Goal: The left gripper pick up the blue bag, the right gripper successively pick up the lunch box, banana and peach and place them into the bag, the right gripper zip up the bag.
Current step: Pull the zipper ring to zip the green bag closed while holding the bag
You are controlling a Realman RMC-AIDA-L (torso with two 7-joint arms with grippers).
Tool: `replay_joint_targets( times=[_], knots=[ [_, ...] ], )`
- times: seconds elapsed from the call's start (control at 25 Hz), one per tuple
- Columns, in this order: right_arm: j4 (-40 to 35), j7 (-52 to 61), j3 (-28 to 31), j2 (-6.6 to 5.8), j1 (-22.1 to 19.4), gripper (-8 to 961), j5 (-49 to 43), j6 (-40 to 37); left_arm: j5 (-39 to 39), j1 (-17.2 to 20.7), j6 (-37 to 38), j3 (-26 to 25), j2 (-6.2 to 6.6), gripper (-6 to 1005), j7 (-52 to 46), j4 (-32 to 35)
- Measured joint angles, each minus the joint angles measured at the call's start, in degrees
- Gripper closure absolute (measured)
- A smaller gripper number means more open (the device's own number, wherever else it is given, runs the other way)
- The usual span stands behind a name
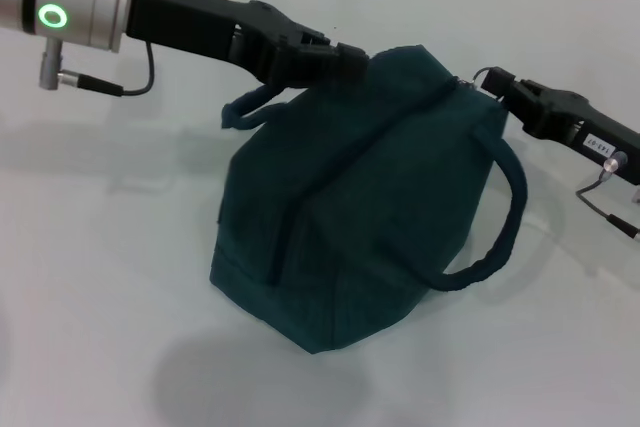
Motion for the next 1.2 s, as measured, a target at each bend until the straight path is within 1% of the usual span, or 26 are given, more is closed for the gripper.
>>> replay_joint_targets(
  times=[0.08,0.16,0.24,0.4,0.48,0.56,0.68,0.8,0.92,1.04,1.2],
  knots=[
    [-0.2,0.0,-0.2,0.08,0.0,838,-0.3,-1.4,0.2,0.1,-0.4,0.0,-0.06,924,0.0,0.0],
    [-0.4,0.0,-0.4,0.09,0.0,838,-0.4,-3.1,0.3,0.1,-1.2,0.0,-0.39,917,0.0,0.2],
    [-0.4,0.0,-0.4,0.09,0.0,837,-0.4,-4.2,0.1,0.1,-2.5,0.0,-1.03,911,0.0,1.2],
    [-0.1,0.0,-0.9,0.21,0.0,836,-0.6,-4.6,0.6,-0.1,-5.7,0.7,-2.85,898,1.7,3.3],
    [-0.2,0.0,-1.2,0.24,-0.2,835,-0.6,-5.4,1.1,-0.2,-7.7,1.8,-3.23,892,1.9,3.7],
    [-0.2,0.0,-1.3,0.25,-0.5,835,-0.5,-7.2,1.6,-0.4,-11.0,4.7,-3.2,810,1.7,3.8],
    [0.1,0.0,-1.3,0.26,-0.6,834,-0.3,-8.6,4.7,-0.5,-15.6,8.5,-3.16,687,0.2,4.6],
    [0.3,0.0,-1.3,0.26,-0.6,833,-0.3,-8.7,7.6,-0.9,-17.8,11.2,-3.24,569,-2.2,5.6],
    [0.5,0.0,-1.3,0.26,-0.6,832,-0.3,-8.7,9.5,-1.7,-18.7,12.5,-3.22,451,-4.0,5.8],
    [0.5,0.0,-1.3,0.26,-0.7,831,-0.2,-9.0,10.3,-2.1,-18.9,12.7,-3.19,270,-4.9,5.8],
    [0.5,0.0,-1.2,0.26,-0.9,830,-0.2,-9.0,11.0,-2.3,-18.9,13.2,-3.12,296,-5.1,5.9]
  ],
)
